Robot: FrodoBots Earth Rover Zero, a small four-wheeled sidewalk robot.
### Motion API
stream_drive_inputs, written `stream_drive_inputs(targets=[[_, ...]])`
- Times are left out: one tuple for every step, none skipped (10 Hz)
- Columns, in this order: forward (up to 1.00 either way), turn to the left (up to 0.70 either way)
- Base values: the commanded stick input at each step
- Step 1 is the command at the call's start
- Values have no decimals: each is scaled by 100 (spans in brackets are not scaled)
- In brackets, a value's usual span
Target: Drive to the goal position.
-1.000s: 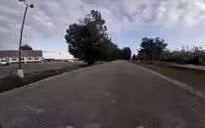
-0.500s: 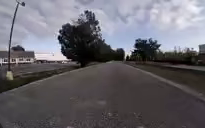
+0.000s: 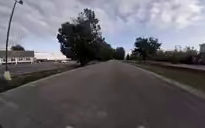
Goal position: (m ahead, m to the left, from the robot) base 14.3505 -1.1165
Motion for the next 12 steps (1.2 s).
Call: stream_drive_inputs(targets=[[70,0],[70,0],[70,0],[70,0],[70,0],[70,0],[70,0],[70,0],[70,0],[70,0],[70,0],[70,0]])
